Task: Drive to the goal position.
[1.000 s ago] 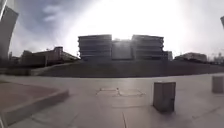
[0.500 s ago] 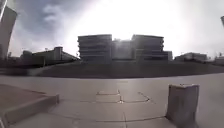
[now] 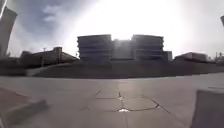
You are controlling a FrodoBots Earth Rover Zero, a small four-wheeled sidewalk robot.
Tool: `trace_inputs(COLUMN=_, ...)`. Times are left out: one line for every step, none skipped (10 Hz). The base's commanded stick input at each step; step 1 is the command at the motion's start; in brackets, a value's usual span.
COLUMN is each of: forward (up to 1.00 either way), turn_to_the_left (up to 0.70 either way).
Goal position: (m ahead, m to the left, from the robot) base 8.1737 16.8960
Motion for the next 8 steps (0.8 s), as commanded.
trace_inputs(forward=1.0, turn_to_the_left=0.0)
trace_inputs(forward=1.0, turn_to_the_left=0.0)
trace_inputs(forward=1.0, turn_to_the_left=0.0)
trace_inputs(forward=1.0, turn_to_the_left=0.0)
trace_inputs(forward=1.0, turn_to_the_left=0.1)
trace_inputs(forward=1.0, turn_to_the_left=0.37)
trace_inputs(forward=1.0, turn_to_the_left=0.4)
trace_inputs(forward=1.0, turn_to_the_left=0.4)
